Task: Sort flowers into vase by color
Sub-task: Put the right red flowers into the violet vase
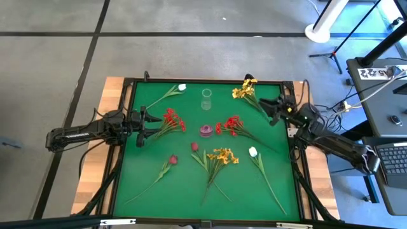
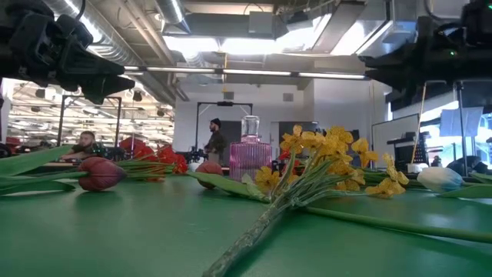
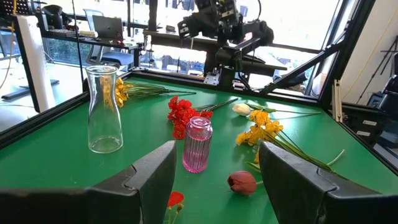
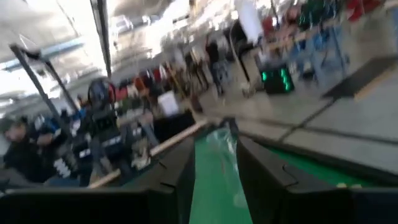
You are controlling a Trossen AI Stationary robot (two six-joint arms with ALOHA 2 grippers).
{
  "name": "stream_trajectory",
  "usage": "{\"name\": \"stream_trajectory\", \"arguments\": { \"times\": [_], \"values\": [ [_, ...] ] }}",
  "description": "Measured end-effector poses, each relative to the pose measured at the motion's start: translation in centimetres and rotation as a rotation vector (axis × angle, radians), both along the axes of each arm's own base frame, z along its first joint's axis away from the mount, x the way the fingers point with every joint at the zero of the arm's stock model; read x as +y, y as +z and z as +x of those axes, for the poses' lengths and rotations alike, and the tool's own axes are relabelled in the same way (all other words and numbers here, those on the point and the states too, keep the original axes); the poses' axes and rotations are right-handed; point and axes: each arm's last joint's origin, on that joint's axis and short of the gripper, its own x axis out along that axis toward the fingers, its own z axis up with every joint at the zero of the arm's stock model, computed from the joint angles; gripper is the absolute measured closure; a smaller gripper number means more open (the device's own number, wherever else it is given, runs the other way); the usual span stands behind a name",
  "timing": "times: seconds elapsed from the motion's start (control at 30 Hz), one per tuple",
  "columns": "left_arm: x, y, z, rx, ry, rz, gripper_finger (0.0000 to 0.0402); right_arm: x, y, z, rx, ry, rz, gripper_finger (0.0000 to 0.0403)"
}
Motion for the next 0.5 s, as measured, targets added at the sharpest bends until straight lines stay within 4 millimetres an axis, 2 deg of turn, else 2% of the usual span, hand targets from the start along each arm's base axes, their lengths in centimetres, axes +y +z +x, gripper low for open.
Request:
{"name": "stream_trajectory", "arguments": {
  "times": [0.1,0.3,0.4,0.5],
  "values": [
    [0.0,0.0,0.0,0.0,0.0,0.0,0.0178,-0.5,1.9,1.0,0.109,0.046,0.062,0.0285],
    [0.0,0.0,0.0,0.0,0.0,0.0,0.0178,-1.6,6.0,2.8,0.457,0.121,0.133,0.0285],
    [0.0,0.0,0.0,0.0,-0.001,0.0,0.0178,-2.1,6.0,3.4,0.687,0.128,0.219,0.0285],
    [0.0,0.0,0.0,0.0,0.0,0.0,0.0178,-2.4,4.3,3.8,0.885,0.139,0.323,0.0285]
  ]
}}
